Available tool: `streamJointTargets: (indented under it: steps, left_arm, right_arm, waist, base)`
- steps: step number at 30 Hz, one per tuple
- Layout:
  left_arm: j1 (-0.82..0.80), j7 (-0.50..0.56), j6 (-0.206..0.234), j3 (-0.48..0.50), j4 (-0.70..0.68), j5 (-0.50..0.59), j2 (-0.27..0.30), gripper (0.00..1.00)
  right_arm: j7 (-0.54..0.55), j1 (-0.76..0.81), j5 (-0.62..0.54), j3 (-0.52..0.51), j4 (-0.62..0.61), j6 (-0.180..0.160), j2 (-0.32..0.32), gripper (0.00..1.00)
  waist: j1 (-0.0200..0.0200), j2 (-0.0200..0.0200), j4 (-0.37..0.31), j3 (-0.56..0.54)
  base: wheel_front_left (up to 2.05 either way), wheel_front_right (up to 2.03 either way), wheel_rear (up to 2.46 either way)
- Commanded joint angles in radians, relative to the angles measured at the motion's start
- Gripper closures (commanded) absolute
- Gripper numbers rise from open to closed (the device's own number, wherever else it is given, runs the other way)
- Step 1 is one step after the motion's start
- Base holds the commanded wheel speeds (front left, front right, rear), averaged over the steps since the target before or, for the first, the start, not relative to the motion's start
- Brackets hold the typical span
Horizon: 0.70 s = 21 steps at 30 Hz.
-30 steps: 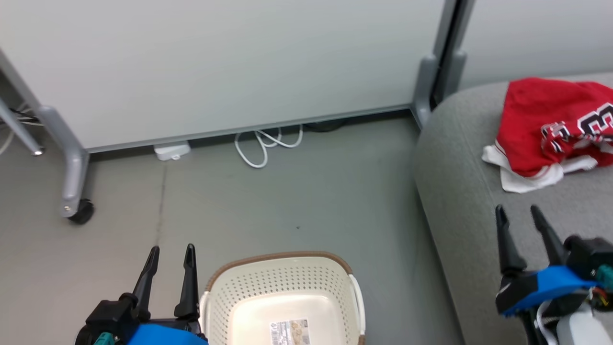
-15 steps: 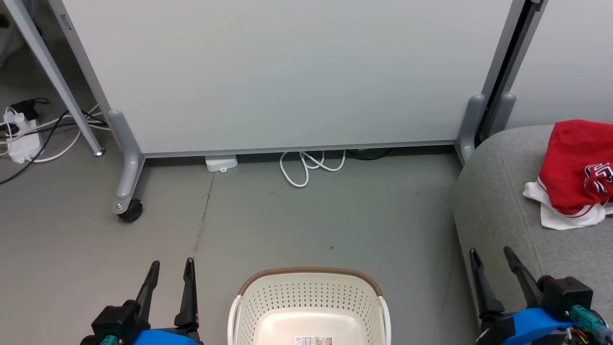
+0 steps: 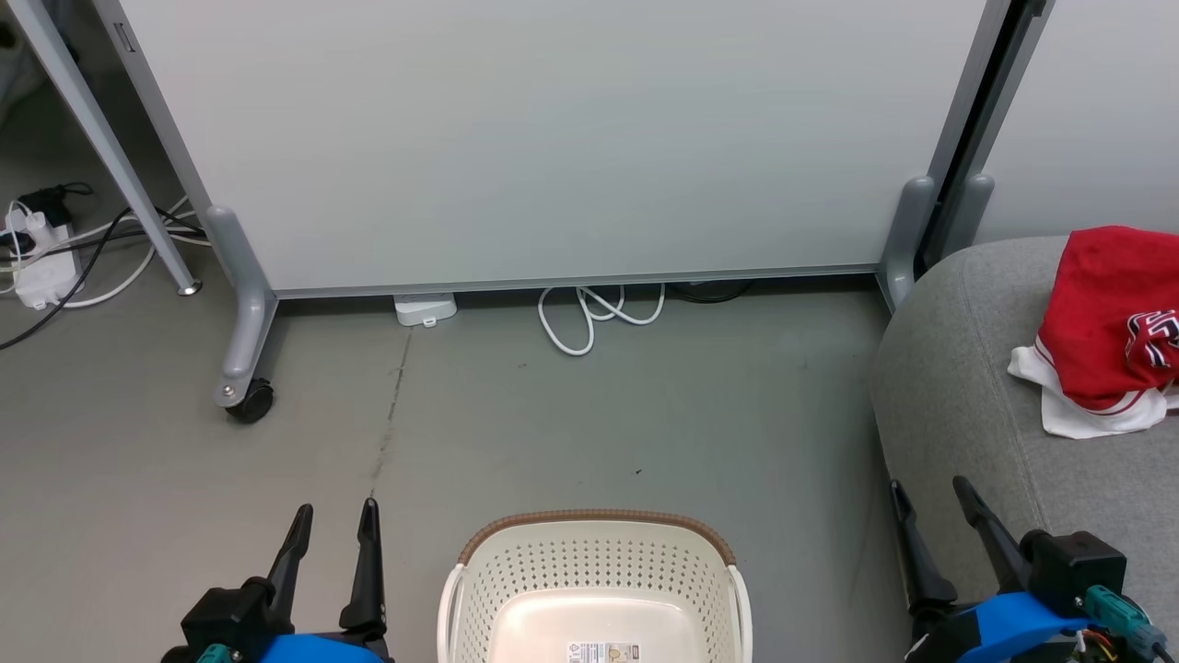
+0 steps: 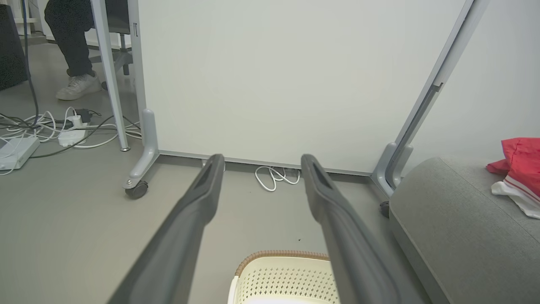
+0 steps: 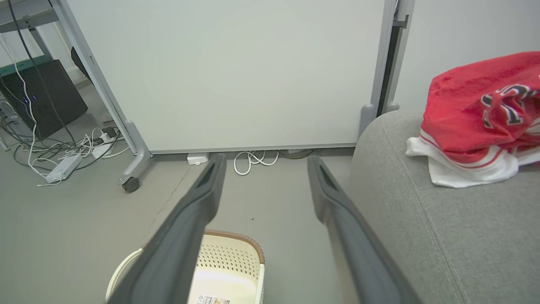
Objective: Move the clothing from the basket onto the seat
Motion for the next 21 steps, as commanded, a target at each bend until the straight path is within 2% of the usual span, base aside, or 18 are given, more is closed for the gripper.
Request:
streamJointTargets:
  steps: [1,4,5,12,21]
  left_arm:
    - [-0.011,-0.003,-0.008,-0.001,0.004,-0.005,0.006,0.0]
    - [-0.012,-0.003,-0.008,-0.006,0.004,-0.015,0.009,0.0]
    - [0.001,0.001,0.001,-0.005,0.006,-0.014,0.003,1.0]
    - [0.047,0.008,0.001,-0.008,0.065,-0.022,-0.014,1.0]
    - [0.025,0.057,0.0,0.022,0.044,-0.193,-0.019,1.0]
  right_arm:
    - [0.0,0.015,0.008,0.002,0.001,0.001,0.003,0.0]
    - [-0.004,0.014,0.022,0.007,0.005,0.001,0.003,0.0]
    - [0.0,0.0,0.017,0.005,0.008,0.0,0.0,1.0]
    - [0.007,0.018,0.02,0.006,0.073,0.0,0.003,1.0]
    - [0.036,-0.001,0.209,-0.007,0.072,0.0,0.003,1.0]
  waist:
    - [0.0,-0.0001,0.0,0.0]
    - [0.0,-0.0001,-0.001,0.002]
    - [0.0001,-0.0001,-0.001,0.002]
    - [0.0002,-0.0001,-0.001,0.002]
    - [0.0002,-0.0001,-0.009,0.004]
  base:
    - [0.0,0.0,0.0]
    - [0.0,0.0,0.0]
    - [0.0,0.0,0.0]
    - [0.0,0.0,0.0]
    - [0.0,0.0,0.0]
